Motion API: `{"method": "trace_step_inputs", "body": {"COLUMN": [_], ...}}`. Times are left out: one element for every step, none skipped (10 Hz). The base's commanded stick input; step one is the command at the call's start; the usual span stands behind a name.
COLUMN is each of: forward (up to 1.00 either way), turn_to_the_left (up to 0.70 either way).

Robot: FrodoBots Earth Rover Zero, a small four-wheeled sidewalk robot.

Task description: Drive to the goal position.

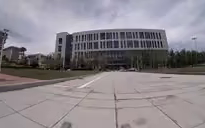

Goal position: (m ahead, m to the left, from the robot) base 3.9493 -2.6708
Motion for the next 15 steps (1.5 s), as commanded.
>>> {"method": "trace_step_inputs", "body": {"forward": [0.7, 0.7, 0.7, 0.7, 0.7, 0.7, 0.7, 0.7, 0.7, 0.7, 0.7, 0.7, 0.7, 0.7, 0.7], "turn_to_the_left": [0.0, -0.12, -0.3, -0.32, -0.22, -0.09, 0.0, 0.0, 0.0, 0.0, 0.0, 0.0, 0.0, 0.0, 0.0]}}
